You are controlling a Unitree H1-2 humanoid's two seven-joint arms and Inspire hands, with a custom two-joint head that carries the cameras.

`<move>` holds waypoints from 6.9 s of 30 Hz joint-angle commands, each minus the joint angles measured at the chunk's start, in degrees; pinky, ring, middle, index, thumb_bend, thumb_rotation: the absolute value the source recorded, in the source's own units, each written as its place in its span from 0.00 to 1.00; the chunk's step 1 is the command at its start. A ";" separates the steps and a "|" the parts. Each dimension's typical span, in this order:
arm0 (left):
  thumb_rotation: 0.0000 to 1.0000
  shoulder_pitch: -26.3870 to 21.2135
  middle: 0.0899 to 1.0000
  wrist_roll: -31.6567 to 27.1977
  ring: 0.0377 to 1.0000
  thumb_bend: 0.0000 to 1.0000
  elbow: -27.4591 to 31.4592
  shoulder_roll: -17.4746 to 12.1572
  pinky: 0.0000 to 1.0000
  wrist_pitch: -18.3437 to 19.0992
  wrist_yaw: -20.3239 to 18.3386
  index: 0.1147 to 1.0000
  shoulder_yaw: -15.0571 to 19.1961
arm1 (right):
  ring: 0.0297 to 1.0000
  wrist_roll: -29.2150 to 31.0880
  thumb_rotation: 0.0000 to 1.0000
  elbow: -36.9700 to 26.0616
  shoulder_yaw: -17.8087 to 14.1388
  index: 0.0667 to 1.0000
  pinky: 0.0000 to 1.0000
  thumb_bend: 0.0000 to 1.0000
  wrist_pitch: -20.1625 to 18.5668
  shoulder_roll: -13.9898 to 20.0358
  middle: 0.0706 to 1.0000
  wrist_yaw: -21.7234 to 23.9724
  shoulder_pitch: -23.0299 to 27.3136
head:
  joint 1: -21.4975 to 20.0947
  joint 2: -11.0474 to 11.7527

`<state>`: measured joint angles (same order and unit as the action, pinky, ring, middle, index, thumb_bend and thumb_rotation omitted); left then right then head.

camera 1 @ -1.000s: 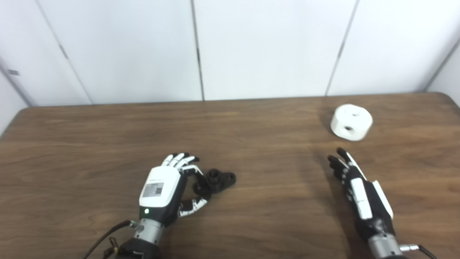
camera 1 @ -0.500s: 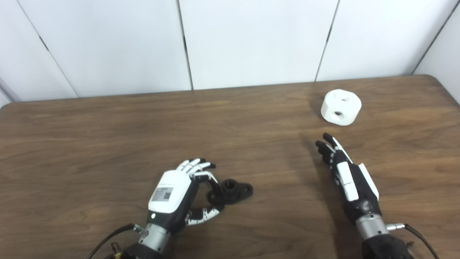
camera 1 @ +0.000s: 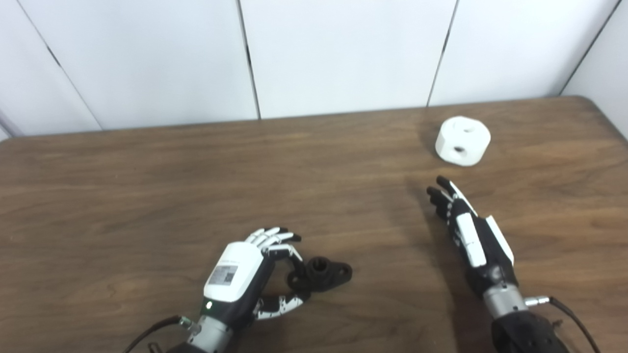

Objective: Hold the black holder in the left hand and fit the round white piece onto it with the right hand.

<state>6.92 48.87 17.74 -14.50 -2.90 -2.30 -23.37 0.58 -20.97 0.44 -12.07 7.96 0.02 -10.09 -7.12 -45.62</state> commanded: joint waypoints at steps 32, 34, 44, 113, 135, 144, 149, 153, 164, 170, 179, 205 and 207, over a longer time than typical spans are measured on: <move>0.09 0.15 0.72 1.67 0.80 0.52 1.75 5.75 0.82 -5.00 7.84 0.43 4.81 | 0.94 1.29 1.00 -2.82 -1.24 0.95 0.97 0.69 -2.92 -0.30 0.90 1.69 0.51 | 1.85 -1.19; 0.09 0.19 0.72 0.85 0.79 0.52 1.66 6.13 0.81 -5.93 8.76 0.42 5.10 | 0.93 1.39 1.00 -2.66 -1.29 0.95 0.96 0.70 -2.76 -0.30 0.90 1.72 0.56 | 1.85 -1.19; 0.09 0.06 0.71 0.80 0.78 0.52 1.85 6.94 0.81 -6.75 8.45 0.43 6.23 | 0.94 1.43 1.00 -2.63 -1.40 0.95 0.98 0.70 -3.16 -0.17 0.89 1.81 0.60 | 2.32 -1.33; 0.23 -6.03 0.90 -7.43 0.96 0.97 -0.68 2.30 1.00 5.47 -10.87 0.53 8.43 | 0.91 -0.01 1.00 -2.29 -2.29 0.94 0.89 0.67 -1.98 0.92 0.88 2.73 1.34 | 4.11 -3.46; 0.20 -7.26 0.89 -8.68 0.96 0.94 -1.16 2.13 1.00 6.30 -13.04 0.51 7.42 | 0.91 0.24 1.00 -3.04 -2.36 0.94 0.89 0.65 -2.93 0.62 0.87 2.64 1.41 | 3.95 -4.08; 0.18 -7.39 0.89 -9.26 0.96 0.91 -1.12 2.24 1.00 6.95 -13.78 0.50 7.22 | 0.92 0.38 1.00 -3.37 -2.32 0.94 0.90 0.63 -3.61 0.65 0.87 2.76 1.43 | 3.99 -4.12; 0.12 -7.46 0.89 -9.10 0.96 0.72 -1.04 2.22 1.00 7.20 -13.91 0.46 7.15 | 0.91 0.27 1.00 -3.31 -2.29 0.94 0.89 0.64 -3.24 0.72 0.87 2.75 1.50 | 4.04 -4.39; 0.08 -7.40 0.87 -8.90 0.95 0.53 -1.27 2.17 1.00 6.77 -13.39 0.43 7.06 | 0.91 0.22 1.00 -3.24 -2.27 0.94 0.89 0.64 -3.02 0.68 0.87 2.72 1.52 | 4.10 -4.45; 0.07 -7.29 0.83 -7.59 0.92 0.52 -1.89 2.37 1.00 5.92 -11.61 0.42 6.64 | 0.91 0.34 1.00 -3.34 -2.34 0.93 0.89 0.66 -3.46 0.61 0.87 2.69 1.56 | 4.19 -4.48; 0.07 -7.23 0.80 -7.32 0.91 0.52 -2.07 2.33 1.00 5.35 -10.70 0.42 6.29 | 0.92 0.58 1.00 -3.62 -2.49 0.94 0.89 0.65 -4.05 0.65 0.87 2.72 1.58 | 4.20 -4.45; 0.06 -7.11 0.80 -6.82 0.90 0.52 -2.00 2.32 1.00 5.67 -10.45 0.42 5.57 | 0.91 1.36 1.00 -3.03 -2.80 0.93 0.90 0.63 -3.07 0.84 0.87 2.91 1.55 | 3.58 -4.02; 0.06 -5.90 0.80 -7.50 0.90 0.52 -2.07 1.90 0.99 4.40 -10.05 0.42 4.20 | 0.88 -22.72 0.27 -17.96 -2.79 0.71 0.89 0.81 -14.18 18.86 0.82 8.44 14.32 | -1.94 -1.85; 0.06 -5.74 0.79 -7.52 0.89 0.52 -2.19 1.93 0.99 4.24 -9.85 0.42 4.19 | 0.89 -25.27 0.27 -16.28 -2.26 0.72 0.89 0.84 -13.84 20.37 0.83 9.25 16.79 | -2.03 -1.65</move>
<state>1.36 41.52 15.44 -12.05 2.84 -12.72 -18.77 -22.42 -37.24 -1.39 -26.64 26.52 9.19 4.14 -9.14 -47.20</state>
